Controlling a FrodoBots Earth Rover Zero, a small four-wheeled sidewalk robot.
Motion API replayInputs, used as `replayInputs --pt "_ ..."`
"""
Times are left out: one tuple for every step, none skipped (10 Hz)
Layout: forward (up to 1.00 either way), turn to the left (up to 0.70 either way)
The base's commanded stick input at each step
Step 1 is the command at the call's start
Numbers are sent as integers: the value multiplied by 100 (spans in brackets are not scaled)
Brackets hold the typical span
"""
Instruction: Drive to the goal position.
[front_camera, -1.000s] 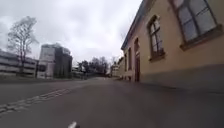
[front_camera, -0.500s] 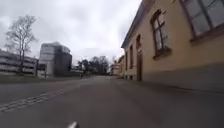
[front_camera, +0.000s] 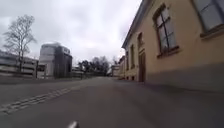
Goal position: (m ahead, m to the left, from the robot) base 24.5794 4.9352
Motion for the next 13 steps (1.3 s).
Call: replayInputs --pt "100 0" --pt "100 0" --pt "100 0" --pt "100 0" --pt "100 0" --pt "100 0" --pt "100 0" --pt "100 0" --pt "100 0" --pt "100 0" --pt "100 0" --pt "100 0" --pt "100 0"
